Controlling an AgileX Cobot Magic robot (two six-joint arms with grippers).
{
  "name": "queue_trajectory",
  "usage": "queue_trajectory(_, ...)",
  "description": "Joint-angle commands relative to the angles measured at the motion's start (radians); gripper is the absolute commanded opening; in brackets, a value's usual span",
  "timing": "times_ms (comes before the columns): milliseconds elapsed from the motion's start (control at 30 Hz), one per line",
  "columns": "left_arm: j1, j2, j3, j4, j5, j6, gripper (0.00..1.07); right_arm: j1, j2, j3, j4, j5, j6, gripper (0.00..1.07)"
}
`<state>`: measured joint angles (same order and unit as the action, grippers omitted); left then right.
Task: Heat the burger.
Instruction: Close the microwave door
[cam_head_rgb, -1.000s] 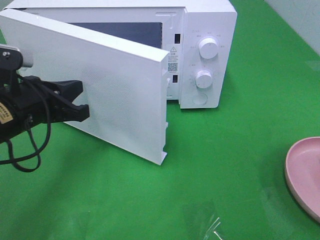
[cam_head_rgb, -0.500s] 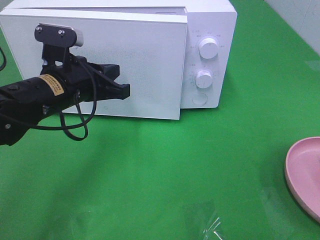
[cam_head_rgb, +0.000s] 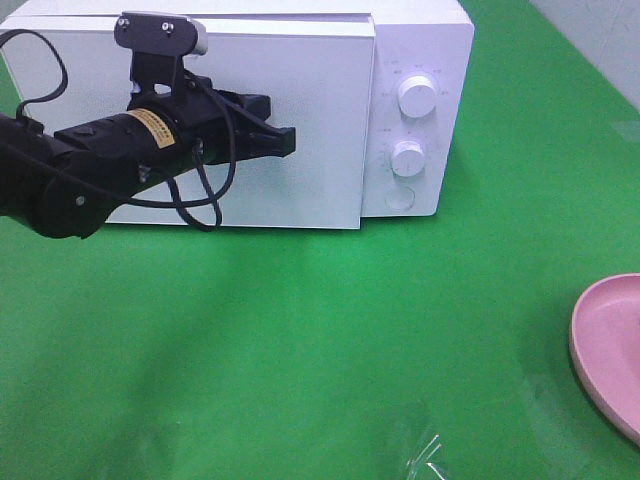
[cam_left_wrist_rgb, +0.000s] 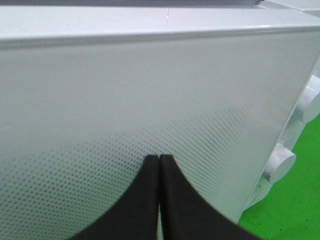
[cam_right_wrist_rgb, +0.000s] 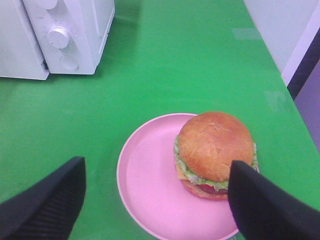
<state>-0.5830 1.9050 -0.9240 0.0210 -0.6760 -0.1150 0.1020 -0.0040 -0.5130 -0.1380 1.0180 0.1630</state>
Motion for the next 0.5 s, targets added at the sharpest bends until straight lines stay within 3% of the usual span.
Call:
queue_trajectory(33,-0.002,0.006,-0.027,-0.021,0.002,-0.001,0.0,-0.007,-0.026,0.006,0.0,-0.011,-0.012,0.75)
queue_trajectory(233,0.0,0.059,-0.12,-0.03,0.006,-0.001,0.0,-0.007,-0.026,0.006,0.0,-0.011,-0.012,0.75)
queue_trajectory(500,0.017,0.098,-0.178,-0.068,0.009,-0.004,0.0,-0.007,-0.026,0.006,0.0,-0.011,-0.012,0.75)
